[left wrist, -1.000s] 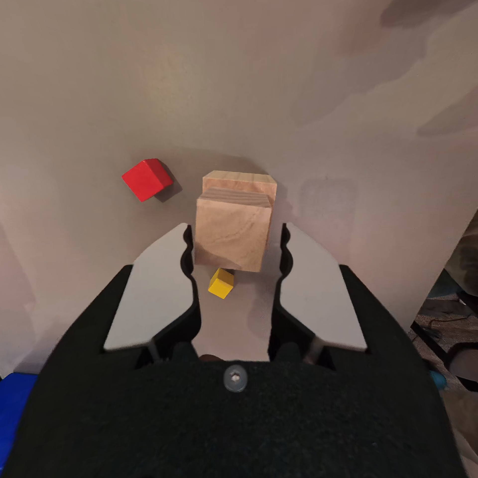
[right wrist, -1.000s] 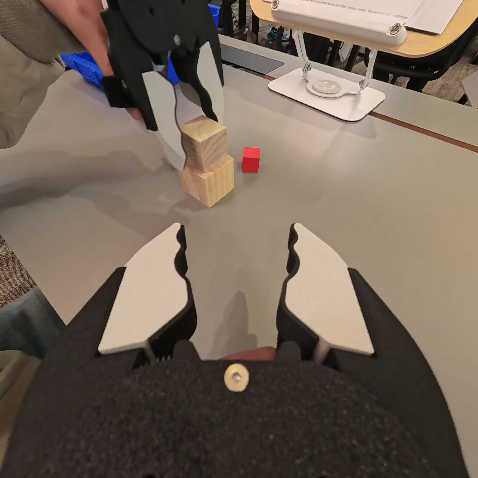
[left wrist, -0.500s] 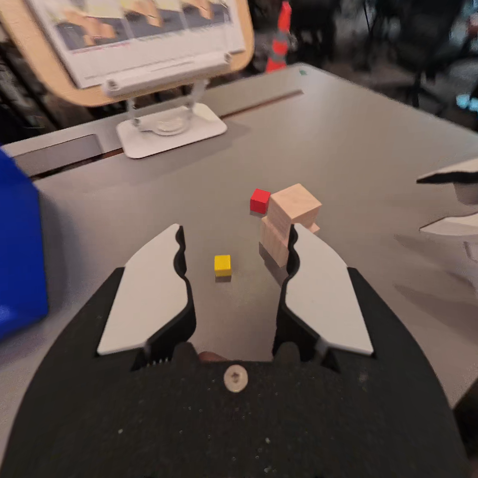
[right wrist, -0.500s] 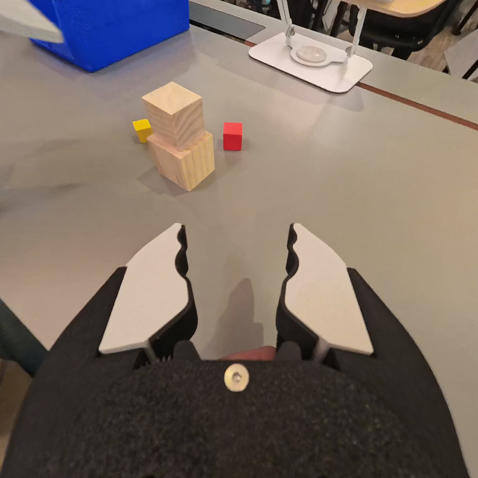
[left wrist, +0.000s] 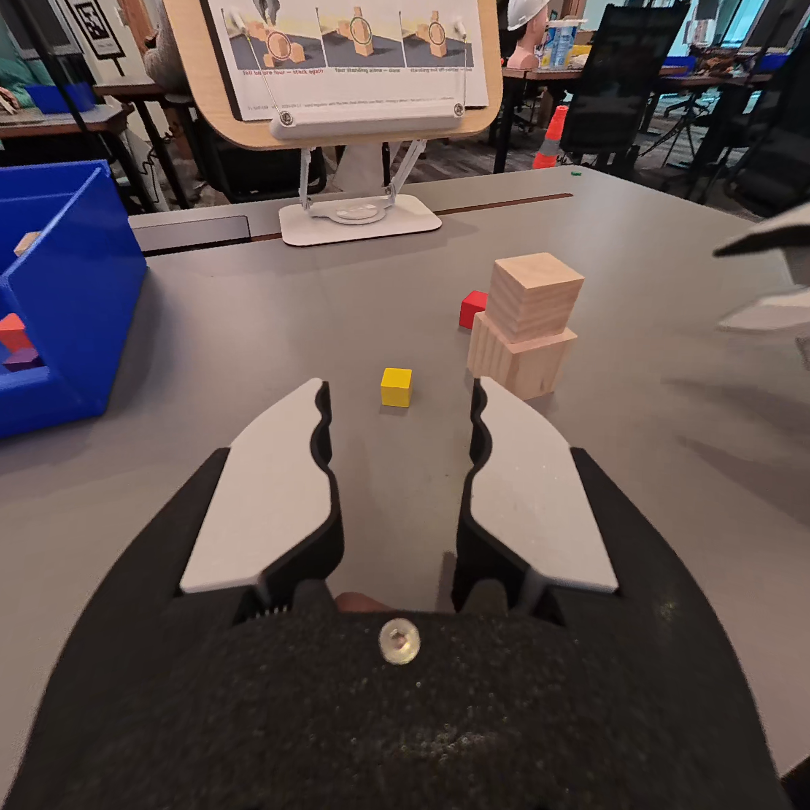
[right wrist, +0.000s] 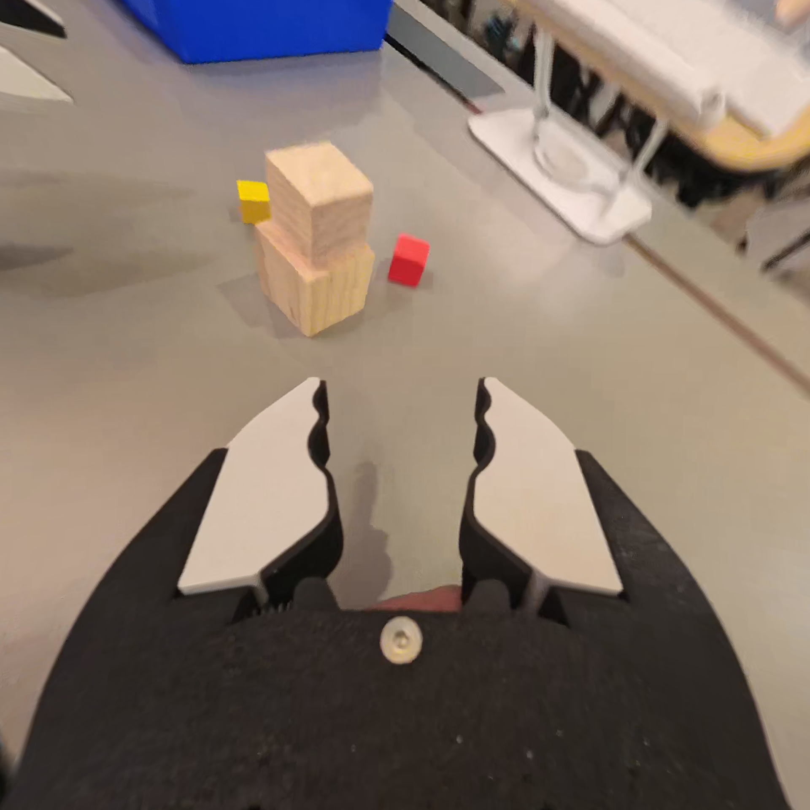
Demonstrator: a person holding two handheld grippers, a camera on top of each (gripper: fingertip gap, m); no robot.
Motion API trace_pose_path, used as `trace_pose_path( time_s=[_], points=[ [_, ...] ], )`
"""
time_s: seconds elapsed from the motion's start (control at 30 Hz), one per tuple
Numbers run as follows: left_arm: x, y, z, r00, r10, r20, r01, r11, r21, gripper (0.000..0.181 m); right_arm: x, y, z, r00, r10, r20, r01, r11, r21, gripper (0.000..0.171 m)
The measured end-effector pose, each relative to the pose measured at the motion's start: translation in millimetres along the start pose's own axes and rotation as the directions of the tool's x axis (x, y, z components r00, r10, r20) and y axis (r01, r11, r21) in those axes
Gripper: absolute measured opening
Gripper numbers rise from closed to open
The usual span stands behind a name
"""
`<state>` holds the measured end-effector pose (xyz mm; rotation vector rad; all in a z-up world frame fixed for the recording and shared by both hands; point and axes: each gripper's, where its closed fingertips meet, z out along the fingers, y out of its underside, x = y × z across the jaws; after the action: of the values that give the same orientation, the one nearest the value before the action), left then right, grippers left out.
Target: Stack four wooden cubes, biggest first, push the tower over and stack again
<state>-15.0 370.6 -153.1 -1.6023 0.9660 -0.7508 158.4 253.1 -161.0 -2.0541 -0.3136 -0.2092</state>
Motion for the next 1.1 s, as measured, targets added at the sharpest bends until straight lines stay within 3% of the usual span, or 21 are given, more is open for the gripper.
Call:
trace_pose_path(
  time_s=[0.1,0.23,0.4,0.6,0.73,0.87,0.97,1.1],
  points=[
    [1.4,0.5,-0.1,1.000,-0.003,-0.014,0.003,1.000,-0.003,0.059,3.2,-26.6,31.8,0.923,-0.299,0.240,0.304,0.952,0.018,0.067],
    [3.0,1.5,0.5,1.000,0.002,-0.023,-0.002,1.000,-0.010,0.058,19.6,-31.4,81.8,0.721,-0.471,0.509,0.569,0.821,-0.045,0.059],
    [9.0,4.5,2.6,0.998,0.031,-0.047,-0.032,0.999,-0.031,0.057,31.6,-11.8,127.8,0.503,-0.527,0.685,0.786,0.609,-0.109,0.057],
    [11.9,6.2,3.8,0.997,0.048,-0.057,-0.050,0.998,-0.042,0.055,12.2,-8.1,151.3,0.363,-0.541,0.759,0.851,0.524,-0.034,0.055],
    [11.6,6.2,5.2,0.997,0.018,-0.082,-0.022,0.999,-0.046,0.055,7.1,-2.0,160.0,0.335,-0.523,0.783,0.861,0.508,-0.029,0.052],
    [10.1,6.3,5.4,0.995,-0.014,-0.097,0.009,0.999,-0.050,0.053,2.2,1.1,162.2,0.341,-0.493,0.801,0.848,0.528,-0.036,0.029],
    [9.6,6.0,5.0,0.994,-0.025,-0.104,0.020,0.999,-0.050,0.052,12.4,-6.5,160.5,0.399,-0.506,0.765,0.830,0.553,-0.067,0.029],
    [9.2,4.8,4.0,0.995,-0.016,-0.094,0.012,0.999,-0.039,0.052,35.0,-45.9,135.1,0.570,-0.482,0.666,0.721,0.682,-0.124,0.029]
  ],
)
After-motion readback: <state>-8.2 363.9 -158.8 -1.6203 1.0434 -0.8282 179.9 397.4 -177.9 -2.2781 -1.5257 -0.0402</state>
